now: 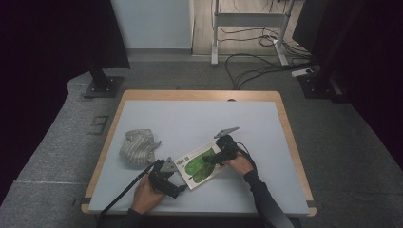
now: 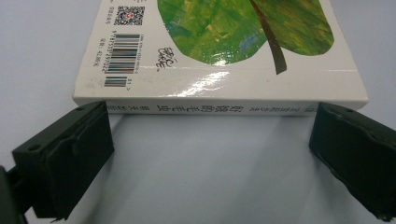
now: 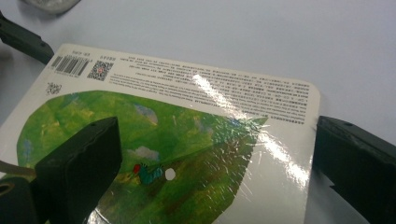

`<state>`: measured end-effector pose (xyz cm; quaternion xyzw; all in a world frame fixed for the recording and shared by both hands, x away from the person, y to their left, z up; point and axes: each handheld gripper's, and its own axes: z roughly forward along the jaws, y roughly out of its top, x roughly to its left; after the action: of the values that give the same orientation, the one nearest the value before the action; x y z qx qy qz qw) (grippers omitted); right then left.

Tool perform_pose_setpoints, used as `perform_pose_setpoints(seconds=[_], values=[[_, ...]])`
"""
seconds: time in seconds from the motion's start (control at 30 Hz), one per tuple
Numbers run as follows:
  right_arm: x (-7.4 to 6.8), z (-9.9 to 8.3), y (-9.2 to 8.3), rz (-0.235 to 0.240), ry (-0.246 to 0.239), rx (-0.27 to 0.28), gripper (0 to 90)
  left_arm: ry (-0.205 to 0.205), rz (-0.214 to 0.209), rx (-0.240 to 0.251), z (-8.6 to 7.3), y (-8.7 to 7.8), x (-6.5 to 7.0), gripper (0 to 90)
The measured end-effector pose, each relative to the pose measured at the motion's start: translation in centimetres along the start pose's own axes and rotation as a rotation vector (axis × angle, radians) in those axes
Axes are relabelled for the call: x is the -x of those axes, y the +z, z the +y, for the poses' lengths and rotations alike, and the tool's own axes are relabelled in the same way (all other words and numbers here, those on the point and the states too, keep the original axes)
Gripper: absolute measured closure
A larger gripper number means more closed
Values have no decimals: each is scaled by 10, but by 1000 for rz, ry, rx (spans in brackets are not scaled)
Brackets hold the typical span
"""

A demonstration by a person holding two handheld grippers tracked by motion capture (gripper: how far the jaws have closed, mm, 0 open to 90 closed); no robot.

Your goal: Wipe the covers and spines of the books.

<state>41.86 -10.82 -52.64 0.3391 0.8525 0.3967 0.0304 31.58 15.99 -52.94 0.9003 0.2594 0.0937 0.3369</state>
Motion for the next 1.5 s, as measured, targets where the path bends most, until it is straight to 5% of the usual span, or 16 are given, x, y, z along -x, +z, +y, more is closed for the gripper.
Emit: perform_pose_setpoints(seconds=[0.57,0.67,0.83,1.1,1.5], values=[[-6,2,-23,13,65,60,62,-1,1,0,0,0,0,0],[-8,-1,-25,83,86,64,106,-2,1,1,0,0,0,0],[-17,0,-28,58,29,33,128,-1,0,0,0,0,0,0],[-8,1,-36,74,-37,-14,142,-1,1,0,0,0,0,0],[-3,2,-51,91,-132,-59,317,-27,20,-8,-1,-2,2,0]])
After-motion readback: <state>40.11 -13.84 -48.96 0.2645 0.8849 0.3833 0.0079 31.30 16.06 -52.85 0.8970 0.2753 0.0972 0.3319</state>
